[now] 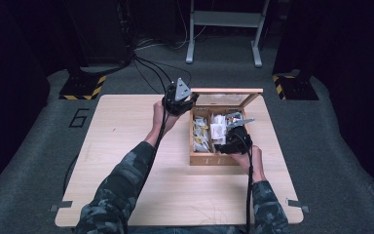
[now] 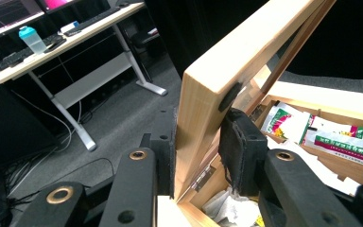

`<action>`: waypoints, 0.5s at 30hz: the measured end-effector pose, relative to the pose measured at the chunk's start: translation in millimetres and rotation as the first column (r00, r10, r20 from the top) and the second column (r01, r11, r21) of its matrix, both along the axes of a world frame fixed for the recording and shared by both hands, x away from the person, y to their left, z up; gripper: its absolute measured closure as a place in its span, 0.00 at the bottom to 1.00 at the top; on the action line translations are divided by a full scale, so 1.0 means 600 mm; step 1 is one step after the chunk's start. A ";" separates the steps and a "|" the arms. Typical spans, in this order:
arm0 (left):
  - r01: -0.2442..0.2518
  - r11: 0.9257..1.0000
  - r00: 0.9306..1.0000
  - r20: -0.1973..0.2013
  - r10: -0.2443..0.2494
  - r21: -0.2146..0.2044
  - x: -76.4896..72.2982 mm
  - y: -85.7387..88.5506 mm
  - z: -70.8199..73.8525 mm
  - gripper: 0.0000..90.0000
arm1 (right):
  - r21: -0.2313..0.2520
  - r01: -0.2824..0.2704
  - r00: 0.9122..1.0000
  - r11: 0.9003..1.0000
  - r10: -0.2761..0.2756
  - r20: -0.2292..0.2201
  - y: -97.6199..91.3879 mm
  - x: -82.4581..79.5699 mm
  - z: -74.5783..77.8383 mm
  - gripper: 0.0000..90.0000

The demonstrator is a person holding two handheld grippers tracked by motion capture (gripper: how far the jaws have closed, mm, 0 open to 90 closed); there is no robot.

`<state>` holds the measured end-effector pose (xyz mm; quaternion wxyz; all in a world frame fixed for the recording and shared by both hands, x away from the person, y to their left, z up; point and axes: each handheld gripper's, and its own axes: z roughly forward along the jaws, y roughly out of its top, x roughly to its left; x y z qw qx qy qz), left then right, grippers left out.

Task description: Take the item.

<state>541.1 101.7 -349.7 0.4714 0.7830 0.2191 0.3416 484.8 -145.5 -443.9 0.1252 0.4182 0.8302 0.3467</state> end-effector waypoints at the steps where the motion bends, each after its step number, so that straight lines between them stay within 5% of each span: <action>1: 0.000 1.000 1.000 0.000 0.000 -0.002 0.000 0.000 0.000 0.75 | -0.004 -0.005 1.000 1.000 0.005 -0.004 0.005 0.004 -0.002 0.42; 15: 0.000 1.000 1.000 -0.002 0.000 -0.002 0.000 0.000 0.000 0.75 | -0.080 0.027 0.998 0.996 -0.031 -0.058 0.032 0.024 -0.020 0.65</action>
